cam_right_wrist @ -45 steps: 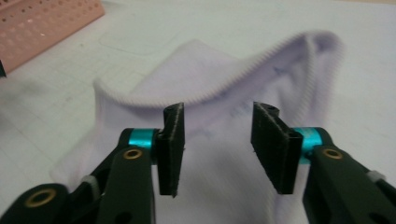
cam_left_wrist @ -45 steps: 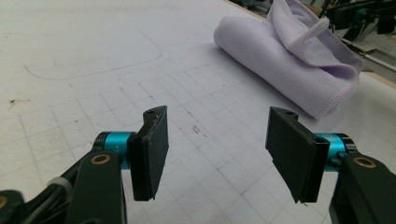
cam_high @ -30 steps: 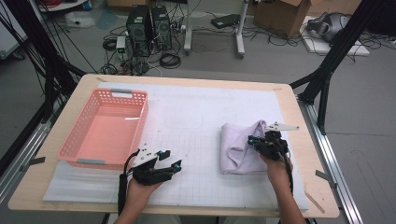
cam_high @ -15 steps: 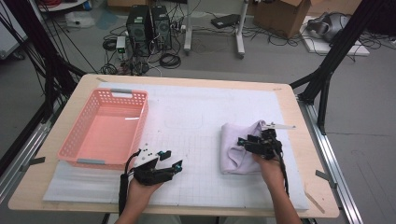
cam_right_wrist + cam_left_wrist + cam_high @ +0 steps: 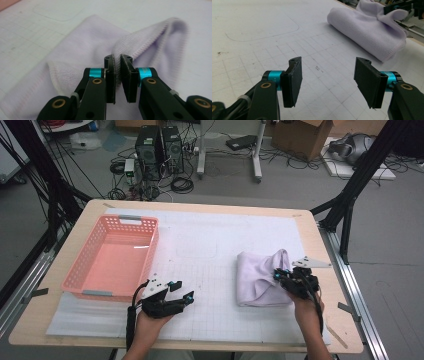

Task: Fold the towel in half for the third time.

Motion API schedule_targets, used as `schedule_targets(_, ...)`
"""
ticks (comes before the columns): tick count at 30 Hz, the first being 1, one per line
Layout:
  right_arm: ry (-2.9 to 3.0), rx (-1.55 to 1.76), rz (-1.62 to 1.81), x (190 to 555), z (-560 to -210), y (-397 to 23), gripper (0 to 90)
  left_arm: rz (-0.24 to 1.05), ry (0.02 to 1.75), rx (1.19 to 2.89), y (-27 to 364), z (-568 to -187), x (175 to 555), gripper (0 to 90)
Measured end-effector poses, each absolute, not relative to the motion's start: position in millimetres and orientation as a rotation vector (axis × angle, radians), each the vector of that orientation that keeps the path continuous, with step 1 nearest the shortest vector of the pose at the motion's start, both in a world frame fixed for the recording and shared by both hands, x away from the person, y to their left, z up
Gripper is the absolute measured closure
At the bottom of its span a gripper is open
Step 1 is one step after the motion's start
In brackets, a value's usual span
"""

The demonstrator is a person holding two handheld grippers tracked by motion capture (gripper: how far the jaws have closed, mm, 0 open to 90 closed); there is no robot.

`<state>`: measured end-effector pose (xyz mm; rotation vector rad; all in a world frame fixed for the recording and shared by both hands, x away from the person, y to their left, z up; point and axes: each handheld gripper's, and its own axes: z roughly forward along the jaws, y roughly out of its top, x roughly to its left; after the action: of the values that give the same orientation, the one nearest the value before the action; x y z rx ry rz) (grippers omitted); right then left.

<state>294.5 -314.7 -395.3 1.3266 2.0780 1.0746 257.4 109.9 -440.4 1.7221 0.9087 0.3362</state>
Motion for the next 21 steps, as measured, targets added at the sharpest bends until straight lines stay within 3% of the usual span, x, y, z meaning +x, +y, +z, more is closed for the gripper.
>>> schedule_targets(1, 2.065, 1.337, 1.089, 290.6, -394.3, -321.0, 70.6, 0.336, 0.909, 1.722, 110.3, -440.3, 257.3, 39.9)
schedule_targets(6, 1.979, 1.409, 1.253, 269.8, -394.8, -342.7, 62.4, 0.338, 0.918, 1.72, 111.2, -441.3, 258.1, 39.9)
schedule_targets(10, 2.075, 1.415, 1.203, 270.0, -412.9, -335.4, 56.0, 0.334, 0.914, 1.725, 110.3, -442.2, 258.4, 39.9)
schedule_targets(13, 2.14, 1.44, 1.106, 276.2, -431.8, -331.2, 59.0, 0.334, 0.909, 1.731, 109.4, -442.2, 257.7, 39.9)
schedule_targets(16, 2.138, 1.428, 1.094, 275.5, -433.0, -334.0, 81.9, 0.332, 0.908, 1.733, 109.3, -442.5, 257.7, 39.9)
schedule_targets(19, 2.079, 1.411, 1.029, 268.2, -421.0, -342.1, 83.9, 0.333, 0.915, 1.731, 109.6, -442.9, 257.6, 39.9)
schedule_targets(21, 2.057, 1.446, 0.981, 263.6, -416.9, -346.8, 77.0, 0.335, 0.913, 1.733, 109.8, -442.7, 257.7, 39.9)
